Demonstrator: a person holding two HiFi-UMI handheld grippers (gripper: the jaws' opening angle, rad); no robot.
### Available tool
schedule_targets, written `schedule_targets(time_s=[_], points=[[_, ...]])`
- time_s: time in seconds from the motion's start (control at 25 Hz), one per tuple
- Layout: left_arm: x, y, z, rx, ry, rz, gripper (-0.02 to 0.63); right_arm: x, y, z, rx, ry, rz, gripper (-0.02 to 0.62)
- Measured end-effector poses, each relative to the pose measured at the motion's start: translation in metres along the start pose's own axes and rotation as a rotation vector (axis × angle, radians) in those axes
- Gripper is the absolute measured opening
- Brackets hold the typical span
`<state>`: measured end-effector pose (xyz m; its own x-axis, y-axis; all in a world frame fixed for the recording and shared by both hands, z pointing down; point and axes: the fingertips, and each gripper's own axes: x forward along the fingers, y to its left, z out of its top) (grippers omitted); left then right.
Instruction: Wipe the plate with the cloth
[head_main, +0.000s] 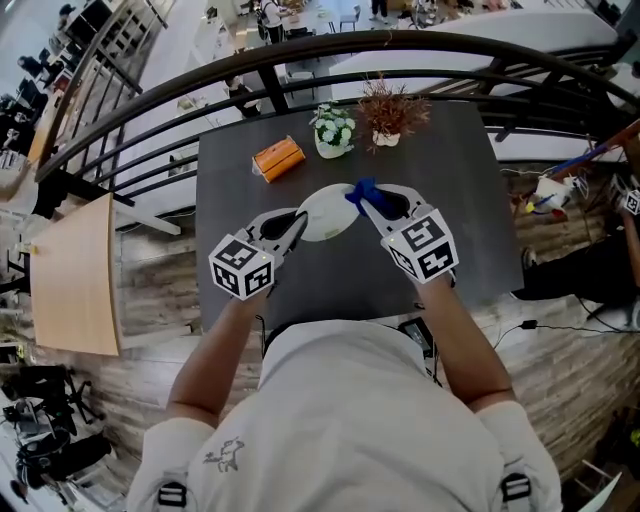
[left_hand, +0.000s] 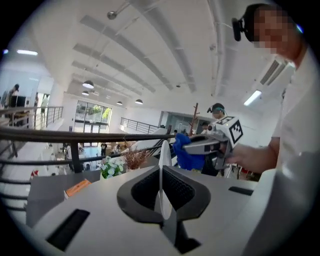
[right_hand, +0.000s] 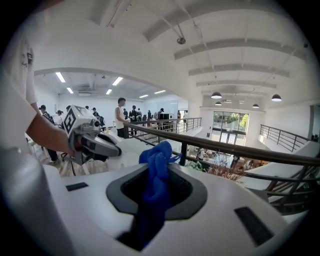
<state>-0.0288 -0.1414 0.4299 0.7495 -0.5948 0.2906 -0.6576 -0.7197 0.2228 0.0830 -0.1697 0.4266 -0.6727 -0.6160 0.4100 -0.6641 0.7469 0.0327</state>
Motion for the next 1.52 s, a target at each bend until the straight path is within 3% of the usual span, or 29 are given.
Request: schedule_targets(time_s=[0.24, 0.44, 0.56, 0.76, 0.96, 1.08, 1.24, 1.52], points=[[0.000, -0.005, 0.021, 0.359, 0.043, 0.043, 0.017, -0.009, 0.014, 0.047, -0.134, -0.058, 0.028, 0.072], [-0.004, -0.015, 0.042, 0.866, 0.068, 0.117, 0.017, -0.013, 0.026, 0.091, -0.192, -0.113, 0.079, 0.072], [-0.003, -0.033, 0.048, 1.141, 0.076, 0.115, 0.017, -0.014, 0.041, 0.115, -0.230, -0.135, 0.136, 0.072], [-0.004, -0.053, 0.055, 1.407, 0.075, 0.075, 0.017, -0.014, 0.088, 0.127, -0.304, -0.129, 0.259, 0.072], [-0.012, -0.055, 0.053, 1.564, 0.102, 0.067, 0.017, -0.014, 0.085, 0.100, -0.259, -0.086, 0.275, 0.072], [-0.017, -0.061, 0.054, 1.593, 0.080, 0.046, 0.017, -0.015, 0.057, 0.074, -0.174, -0.052, 0.264, 0.072], [-0.026, -0.095, 0.057, 1.643, 0.017, -0.036, 0.017, -0.018, 0.031, 0.055, -0.064, 0.011, 0.314, 0.072], [-0.031, -0.139, 0.067, 1.730, -0.082, -0.147, 0.018, -0.001, 0.012, 0.051, -0.023, 0.124, 0.375, 0.072]])
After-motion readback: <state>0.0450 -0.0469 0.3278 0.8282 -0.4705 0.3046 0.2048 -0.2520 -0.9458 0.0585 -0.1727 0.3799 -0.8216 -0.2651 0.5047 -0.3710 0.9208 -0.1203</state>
